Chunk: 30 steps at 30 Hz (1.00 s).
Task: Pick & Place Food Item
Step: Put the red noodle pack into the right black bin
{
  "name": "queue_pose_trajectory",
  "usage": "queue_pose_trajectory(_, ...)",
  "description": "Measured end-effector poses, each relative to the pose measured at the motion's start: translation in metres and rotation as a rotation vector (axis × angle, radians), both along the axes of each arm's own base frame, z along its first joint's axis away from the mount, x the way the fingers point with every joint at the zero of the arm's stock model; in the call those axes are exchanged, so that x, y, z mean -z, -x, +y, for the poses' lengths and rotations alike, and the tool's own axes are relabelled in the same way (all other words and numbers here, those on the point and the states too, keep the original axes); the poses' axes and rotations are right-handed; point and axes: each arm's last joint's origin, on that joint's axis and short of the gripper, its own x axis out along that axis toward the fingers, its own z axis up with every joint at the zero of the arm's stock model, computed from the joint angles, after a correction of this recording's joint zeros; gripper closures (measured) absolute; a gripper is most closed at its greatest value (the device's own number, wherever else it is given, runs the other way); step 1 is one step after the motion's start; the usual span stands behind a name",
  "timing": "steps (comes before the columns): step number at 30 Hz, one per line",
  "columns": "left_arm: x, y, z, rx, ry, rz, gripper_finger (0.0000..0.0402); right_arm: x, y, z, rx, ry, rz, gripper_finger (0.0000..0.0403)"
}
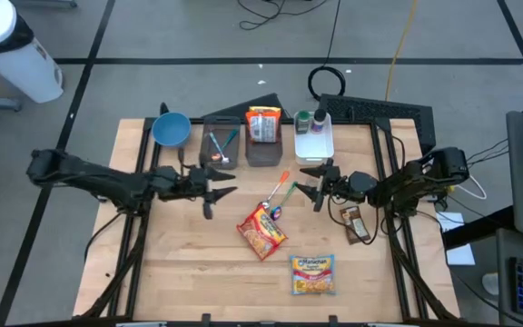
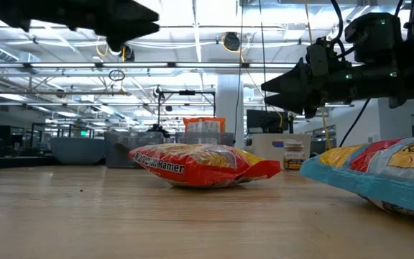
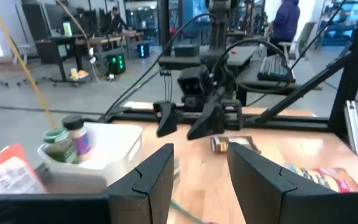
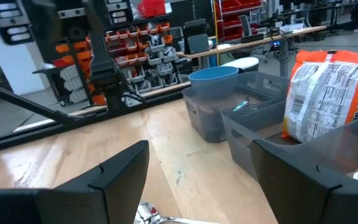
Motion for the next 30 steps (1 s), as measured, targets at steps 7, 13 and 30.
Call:
queue_pose_trajectory(7,-0.001,0.049,-0.004,0.052,-0.047,-0.075,0.0245,0.000,0.000,-0.003,0.013,0.000,0.000,0.0128)
queue_pose_trajectory(13,0.033,0.084,0.000,0.078,0.082,-0.180,0.0245,0.000,0.000,-0.001,-0.046,0.000,0.000,0.0128)
queue_pose_trajectory(30,0.068,0.062,-0.011,0.125,0.299,-0.004,0.0245,-0.012,-0.057,0.046,-0.323,0.156,0.352,0.0129)
